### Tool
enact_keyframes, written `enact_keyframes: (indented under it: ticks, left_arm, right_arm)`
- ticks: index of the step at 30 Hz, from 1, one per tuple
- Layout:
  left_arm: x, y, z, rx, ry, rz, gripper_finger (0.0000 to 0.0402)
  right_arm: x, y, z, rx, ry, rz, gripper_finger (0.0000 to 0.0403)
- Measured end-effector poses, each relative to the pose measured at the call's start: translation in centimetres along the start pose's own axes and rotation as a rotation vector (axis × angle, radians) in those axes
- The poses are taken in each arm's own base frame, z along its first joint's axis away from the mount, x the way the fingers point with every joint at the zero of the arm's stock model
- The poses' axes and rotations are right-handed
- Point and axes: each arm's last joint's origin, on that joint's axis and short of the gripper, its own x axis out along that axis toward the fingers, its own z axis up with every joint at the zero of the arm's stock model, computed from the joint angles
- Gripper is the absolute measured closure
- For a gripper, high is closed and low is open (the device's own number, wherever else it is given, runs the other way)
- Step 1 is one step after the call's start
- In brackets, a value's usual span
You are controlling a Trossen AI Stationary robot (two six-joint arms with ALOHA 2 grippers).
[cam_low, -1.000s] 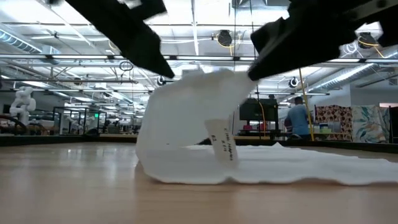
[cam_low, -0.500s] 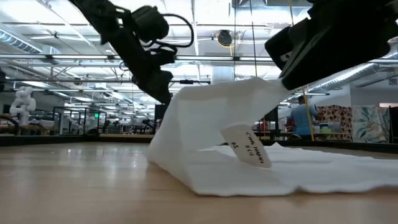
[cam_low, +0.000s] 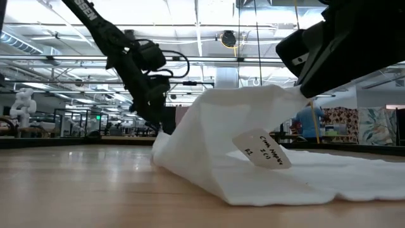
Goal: Roll napkin
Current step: Fold the white table napkin
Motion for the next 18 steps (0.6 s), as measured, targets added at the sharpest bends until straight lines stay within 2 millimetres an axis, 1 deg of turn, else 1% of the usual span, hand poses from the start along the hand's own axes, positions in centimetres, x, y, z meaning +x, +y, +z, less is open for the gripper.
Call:
enact_keyframes:
  ticks: [3, 9, 12, 15, 18]
  left_arm:
    - [0.7, -0.2, -0.3, 0.0, 0.025, -0.058, 0.0144]
    - [1.5, -0.5, -0.6, 0.011, 0.054, -0.069, 0.0145]
    - [1.8, -0.5, -0.8, 0.029, 0.07, -0.107, 0.0159]
    - [2.3, -0.6, -1.0, 0.055, 0.084, -0.136, 0.0203]
    - [2.3, -1.0, -1.1, 0.09, 0.085, -0.146, 0.028]
  right_arm:
    - [0.0, 0.0, 0.0, -0.001, 0.0, 0.0, 0.0399]
    - [0.0, 0.0, 0.0, -0.005, 0.0, 0.0, 0.0399]
    - [0.0, 0.0, 0.0, -0.005, -0.001, -0.003, 0.0399]
    - [0.0, 0.0, 0.0, -0.005, -0.001, -0.004, 0.0399]
    - [0.0, 0.0, 0.0, -0.004, -0.001, -0.004, 0.0399]
